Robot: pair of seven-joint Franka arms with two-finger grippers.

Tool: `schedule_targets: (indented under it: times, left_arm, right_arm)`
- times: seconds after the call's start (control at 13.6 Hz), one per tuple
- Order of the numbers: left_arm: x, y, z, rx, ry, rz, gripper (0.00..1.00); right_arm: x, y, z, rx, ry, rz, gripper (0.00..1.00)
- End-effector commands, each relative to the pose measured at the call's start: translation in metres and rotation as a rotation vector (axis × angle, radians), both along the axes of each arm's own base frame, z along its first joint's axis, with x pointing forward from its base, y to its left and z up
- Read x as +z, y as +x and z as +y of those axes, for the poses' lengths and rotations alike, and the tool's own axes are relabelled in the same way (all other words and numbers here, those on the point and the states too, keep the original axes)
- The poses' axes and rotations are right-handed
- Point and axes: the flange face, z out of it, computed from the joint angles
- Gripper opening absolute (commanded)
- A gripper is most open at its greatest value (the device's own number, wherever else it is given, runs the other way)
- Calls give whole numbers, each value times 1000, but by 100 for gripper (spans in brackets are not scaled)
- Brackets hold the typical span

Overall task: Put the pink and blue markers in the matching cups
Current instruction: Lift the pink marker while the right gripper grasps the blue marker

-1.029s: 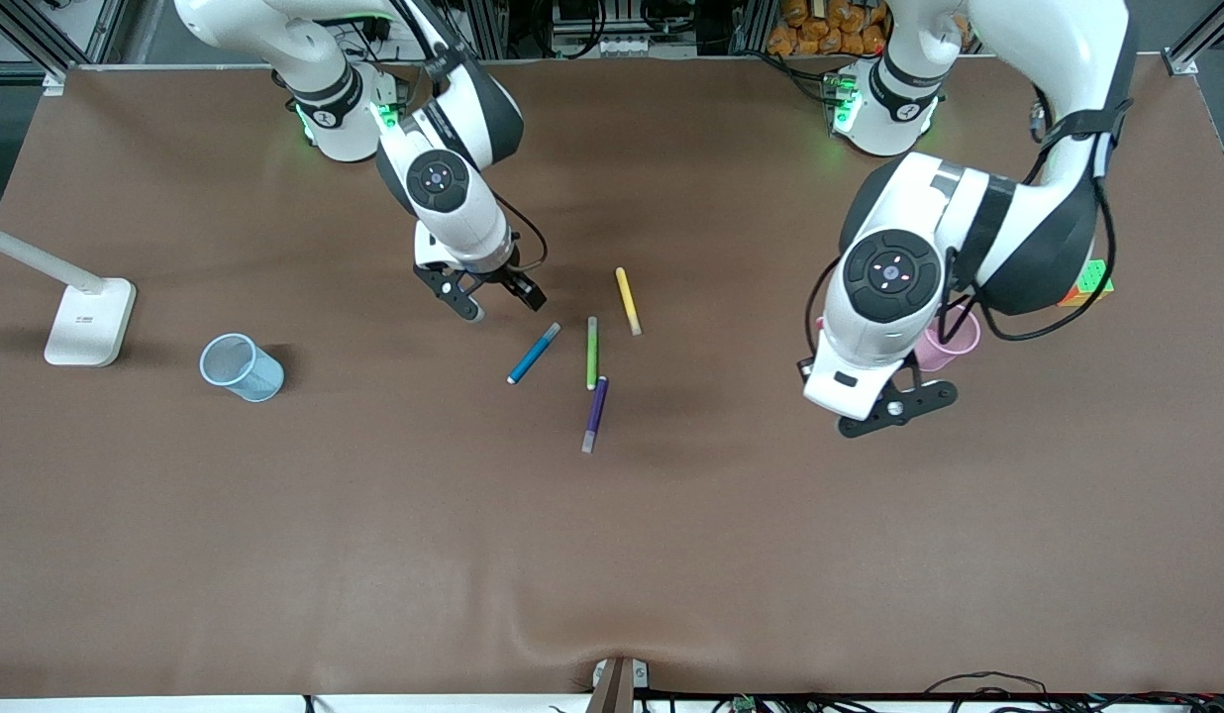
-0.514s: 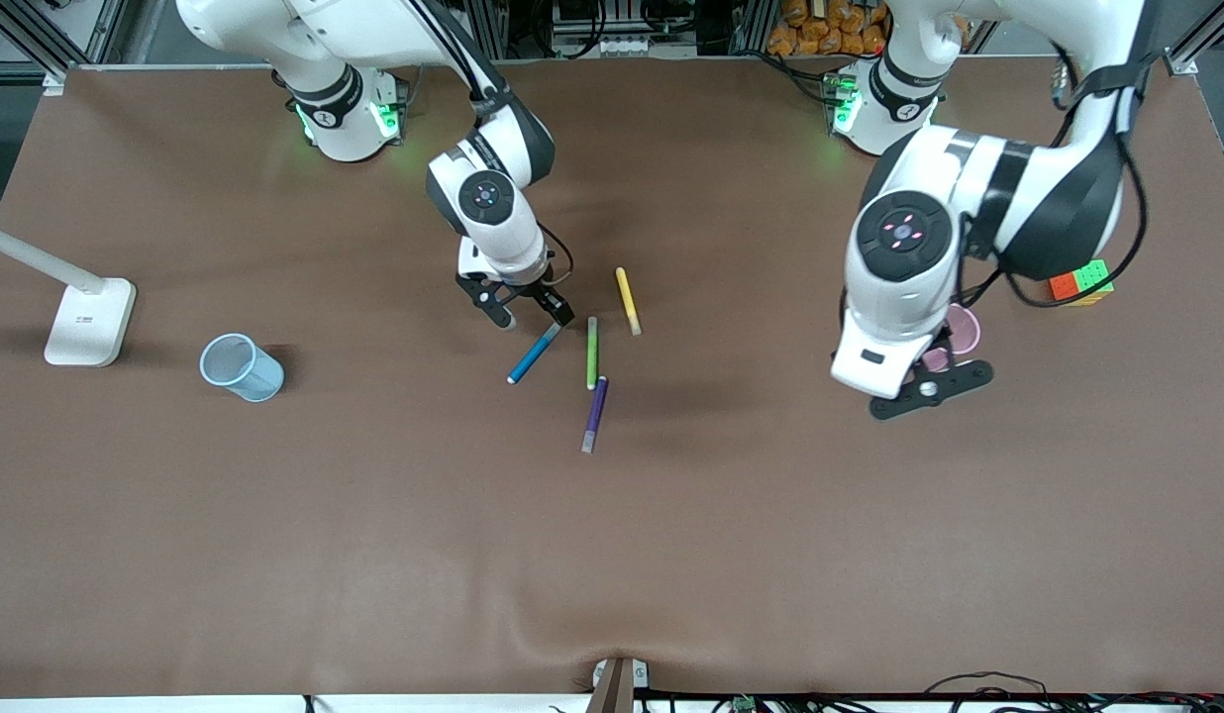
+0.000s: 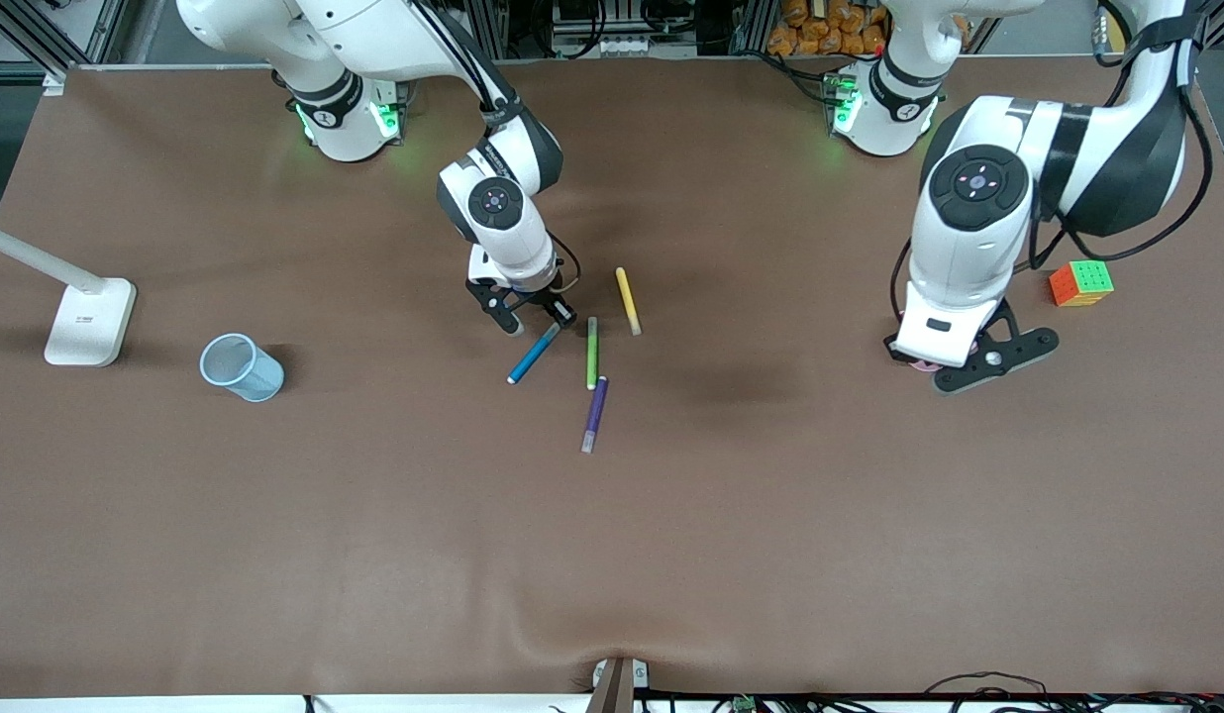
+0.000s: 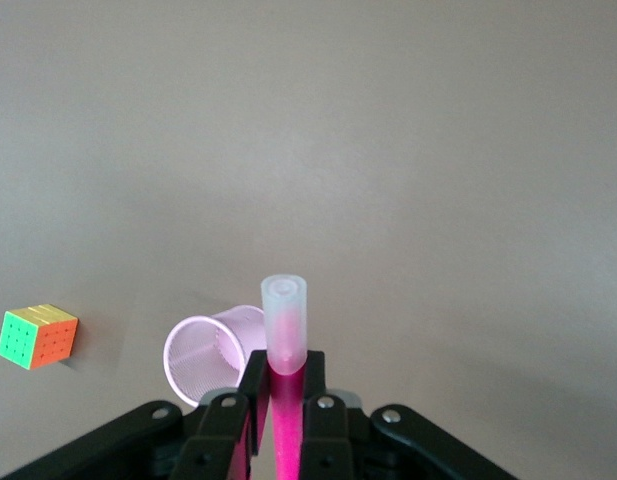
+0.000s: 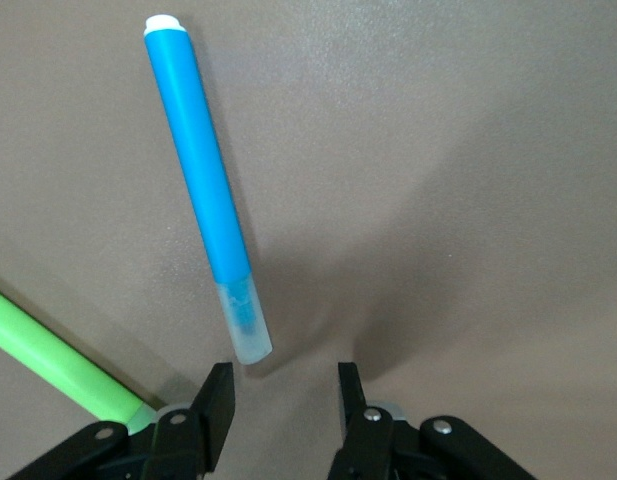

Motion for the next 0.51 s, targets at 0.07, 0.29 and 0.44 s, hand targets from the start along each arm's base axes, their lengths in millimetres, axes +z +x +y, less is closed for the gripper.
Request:
schedule_targets:
  times: [0.07, 0.29, 0.44]
  left_arm:
    - [-1, -15, 26, 2, 6, -55, 0]
    - [-10, -21, 34, -18, 38, -87, 0]
    - [-18, -27, 37, -32, 63, -103, 0]
  right_arm:
    - [0, 2, 3, -20, -4, -2, 52]
    - [0, 9, 3, -26, -1, -9, 52]
    - [-5, 11, 0, -32, -7, -5, 52]
